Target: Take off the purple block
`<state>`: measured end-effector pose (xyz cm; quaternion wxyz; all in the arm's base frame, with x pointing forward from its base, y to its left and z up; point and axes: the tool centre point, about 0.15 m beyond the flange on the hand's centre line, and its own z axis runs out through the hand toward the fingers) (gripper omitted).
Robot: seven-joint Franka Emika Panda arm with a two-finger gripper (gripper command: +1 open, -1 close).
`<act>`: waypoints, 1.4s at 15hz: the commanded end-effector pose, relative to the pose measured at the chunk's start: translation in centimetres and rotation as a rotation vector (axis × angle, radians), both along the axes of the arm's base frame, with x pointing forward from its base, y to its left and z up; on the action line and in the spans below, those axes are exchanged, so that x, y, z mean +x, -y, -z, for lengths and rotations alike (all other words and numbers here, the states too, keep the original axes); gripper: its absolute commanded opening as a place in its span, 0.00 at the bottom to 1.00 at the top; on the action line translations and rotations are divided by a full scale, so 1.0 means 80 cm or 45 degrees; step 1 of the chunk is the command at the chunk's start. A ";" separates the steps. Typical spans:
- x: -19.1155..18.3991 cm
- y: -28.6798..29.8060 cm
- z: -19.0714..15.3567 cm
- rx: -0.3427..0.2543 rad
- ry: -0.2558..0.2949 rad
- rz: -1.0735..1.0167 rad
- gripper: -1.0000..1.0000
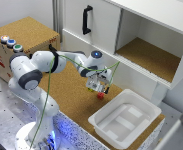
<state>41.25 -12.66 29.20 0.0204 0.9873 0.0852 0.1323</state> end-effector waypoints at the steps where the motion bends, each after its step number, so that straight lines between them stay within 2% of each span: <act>1: 0.027 0.020 0.026 -0.010 -0.133 0.096 0.00; 3: 0.028 0.024 0.026 0.045 -0.152 0.094 0.00; 8: 0.031 0.031 0.036 0.049 -0.208 0.092 0.00; 11: 0.031 0.023 0.044 0.079 -0.220 0.085 0.00; 13: 0.030 0.014 0.044 0.108 -0.189 0.072 0.00; 15: 0.035 0.004 0.046 0.120 -0.187 0.065 0.00; 18: 0.041 -0.024 0.050 0.114 -0.207 0.042 0.00; 20: 0.026 -0.047 0.046 0.119 -0.235 0.022 0.00; 21: 0.009 -0.068 0.043 0.146 -0.259 0.001 0.00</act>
